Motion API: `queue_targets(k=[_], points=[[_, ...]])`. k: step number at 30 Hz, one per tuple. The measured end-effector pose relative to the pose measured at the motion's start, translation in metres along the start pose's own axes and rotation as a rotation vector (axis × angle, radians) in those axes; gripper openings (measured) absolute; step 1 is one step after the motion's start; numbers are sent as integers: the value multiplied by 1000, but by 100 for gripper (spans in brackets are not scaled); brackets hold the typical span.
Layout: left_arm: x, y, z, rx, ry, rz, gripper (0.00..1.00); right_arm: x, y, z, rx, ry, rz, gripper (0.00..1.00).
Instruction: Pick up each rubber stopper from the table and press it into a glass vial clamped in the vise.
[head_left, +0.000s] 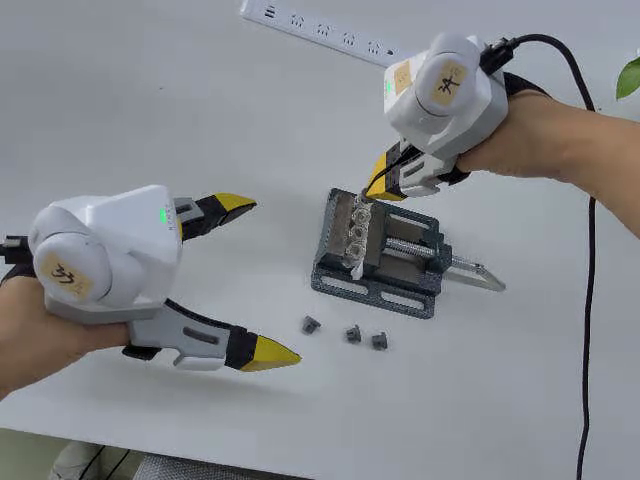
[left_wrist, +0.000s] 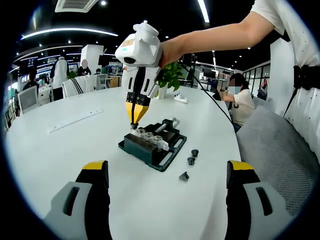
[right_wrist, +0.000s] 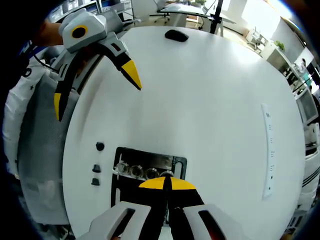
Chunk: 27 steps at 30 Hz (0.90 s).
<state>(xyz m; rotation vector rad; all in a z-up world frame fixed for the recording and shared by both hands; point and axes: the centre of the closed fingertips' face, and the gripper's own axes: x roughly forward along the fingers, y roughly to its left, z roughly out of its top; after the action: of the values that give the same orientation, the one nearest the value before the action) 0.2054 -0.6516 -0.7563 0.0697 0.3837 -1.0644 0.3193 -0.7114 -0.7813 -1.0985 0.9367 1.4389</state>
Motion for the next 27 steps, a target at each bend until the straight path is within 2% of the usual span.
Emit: queue_targets(k=[4, 22, 27], points=[[1, 0, 1, -3, -4, 0, 98, 0, 1, -1, 18, -1, 4, 0], [2, -3, 4, -1, -3, -2, 97, 1, 2, -2, -33, 36, -5, 0], [3, -2, 5, -1, -4, -2, 97, 2, 0, -3, -71, 50, -19, 0]])
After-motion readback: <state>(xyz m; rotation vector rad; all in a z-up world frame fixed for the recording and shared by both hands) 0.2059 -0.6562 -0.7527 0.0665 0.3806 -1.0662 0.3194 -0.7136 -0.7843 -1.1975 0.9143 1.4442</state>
